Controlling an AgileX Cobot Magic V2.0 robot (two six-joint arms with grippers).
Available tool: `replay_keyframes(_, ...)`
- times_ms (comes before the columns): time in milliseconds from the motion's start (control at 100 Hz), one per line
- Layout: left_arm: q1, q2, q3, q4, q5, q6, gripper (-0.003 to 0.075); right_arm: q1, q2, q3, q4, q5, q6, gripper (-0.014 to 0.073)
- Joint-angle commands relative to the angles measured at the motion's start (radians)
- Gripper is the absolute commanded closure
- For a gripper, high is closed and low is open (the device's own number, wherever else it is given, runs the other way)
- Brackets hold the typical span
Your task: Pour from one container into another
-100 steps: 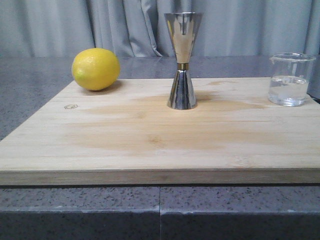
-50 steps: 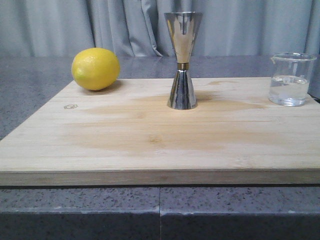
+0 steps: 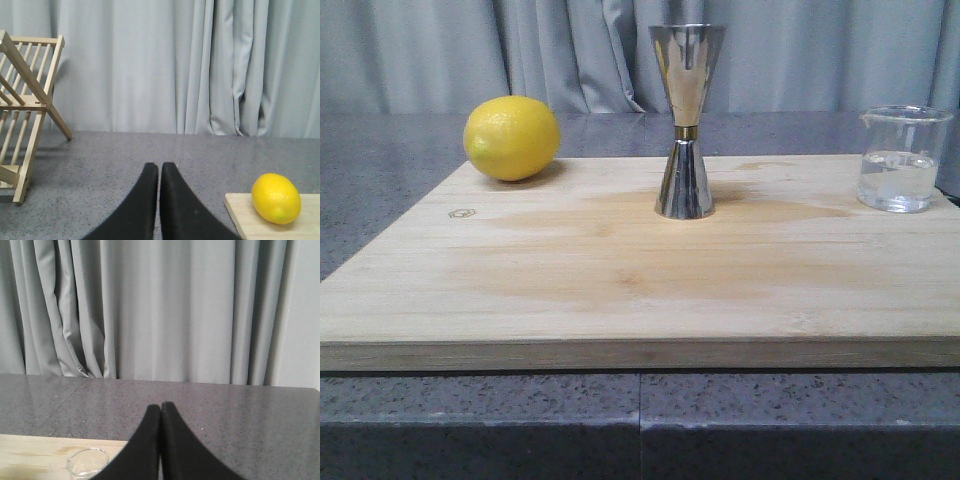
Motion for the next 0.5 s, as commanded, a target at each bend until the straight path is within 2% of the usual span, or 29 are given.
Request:
replay_keyframes(0, -0.001, 0.093, -0.106, 0.016, 0.005, -0.002, 0.0739, -0.003, 0.09, -0.105, -0.015, -0.008, -0.003, 0.0666)
replay_keyframes(140, -0.001, 0.189, -0.201, 0.014, 0.076, -0.002, 0.0739, -0.003, 0.183, -0.197, -0.021, 0.06, -0.003, 0.0666)
replay_keyframes(490, -0.001, 0.233, -0.211, 0.014, 0.053, -0.002, 0.0739, -0.003, 0.217, -0.21, -0.021, 0.077, -0.003, 0.0666)
